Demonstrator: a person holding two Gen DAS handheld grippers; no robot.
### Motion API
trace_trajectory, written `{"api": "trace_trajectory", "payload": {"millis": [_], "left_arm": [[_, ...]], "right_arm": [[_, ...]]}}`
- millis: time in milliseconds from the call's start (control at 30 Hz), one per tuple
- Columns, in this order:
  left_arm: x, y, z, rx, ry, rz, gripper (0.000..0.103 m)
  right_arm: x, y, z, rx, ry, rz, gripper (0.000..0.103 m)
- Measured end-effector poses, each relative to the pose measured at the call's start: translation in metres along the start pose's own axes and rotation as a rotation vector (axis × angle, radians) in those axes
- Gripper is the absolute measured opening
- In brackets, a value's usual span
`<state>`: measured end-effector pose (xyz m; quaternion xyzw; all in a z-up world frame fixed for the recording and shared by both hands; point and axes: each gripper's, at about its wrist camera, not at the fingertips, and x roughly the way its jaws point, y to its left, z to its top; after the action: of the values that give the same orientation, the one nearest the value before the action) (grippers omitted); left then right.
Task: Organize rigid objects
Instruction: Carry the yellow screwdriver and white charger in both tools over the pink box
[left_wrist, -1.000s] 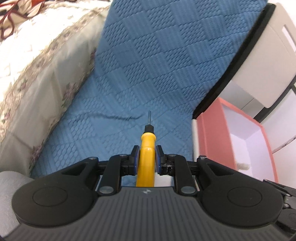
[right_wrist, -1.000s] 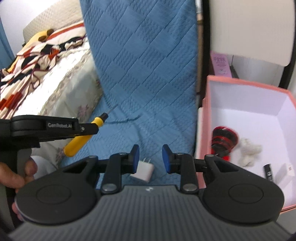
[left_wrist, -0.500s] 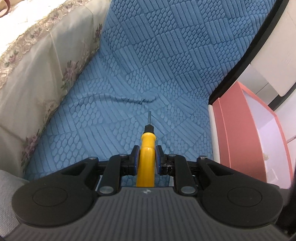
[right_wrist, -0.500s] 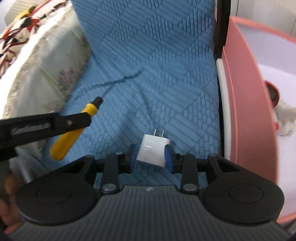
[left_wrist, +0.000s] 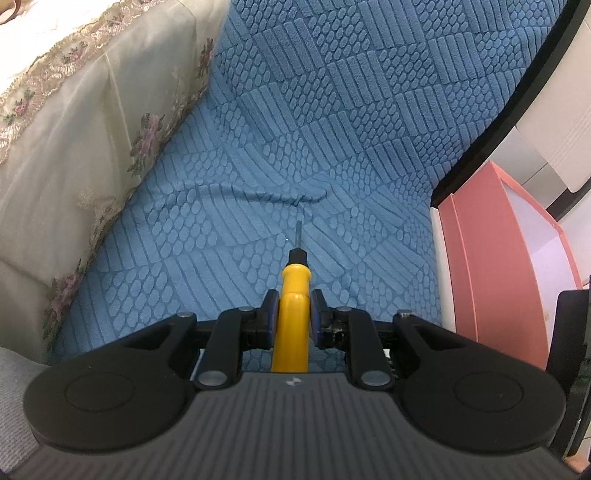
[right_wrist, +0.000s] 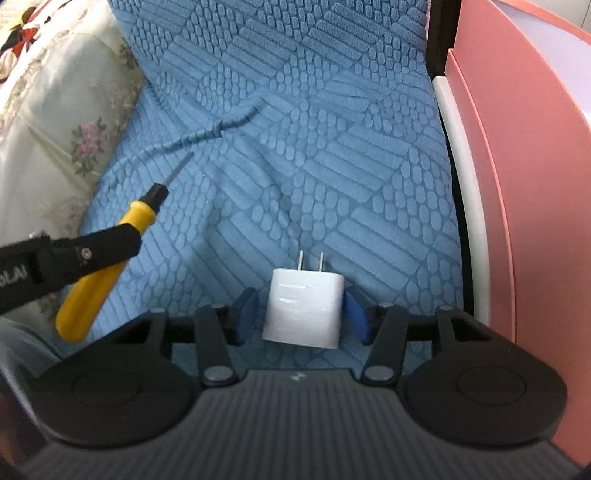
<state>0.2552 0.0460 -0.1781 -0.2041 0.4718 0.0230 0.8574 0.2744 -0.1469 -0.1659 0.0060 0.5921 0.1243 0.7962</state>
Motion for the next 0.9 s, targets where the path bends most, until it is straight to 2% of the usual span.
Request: {"api": "trace_trajectory", "payload": {"millis": [33, 200, 533, 900], "left_arm": [[0.0, 0.0, 0.0, 0.001, 0.001, -0.001, 0.021], [0.001, 0.0, 0.001, -0.002, 0.008, 0.0, 0.021], [-0.015, -0.009, 0.005, -0.011, -0.018, -0.014, 0.021], [-0.063, -0.034, 0.011, 0.015, -0.089, -0.056, 0.021]], "right_arm": [[0.0, 0.001, 0.0, -0.008, 0.003, -0.013, 0.047], [-0.004, -0.003, 0.002, 0.018, 0.009, -0.001, 0.047], [-0.045, -0.001, 0.015, -0.032, -0.084, 0.016, 0.047], [-0.113, -0.005, 0.016, -0.062, -0.201, 0.039, 0.047]]}}
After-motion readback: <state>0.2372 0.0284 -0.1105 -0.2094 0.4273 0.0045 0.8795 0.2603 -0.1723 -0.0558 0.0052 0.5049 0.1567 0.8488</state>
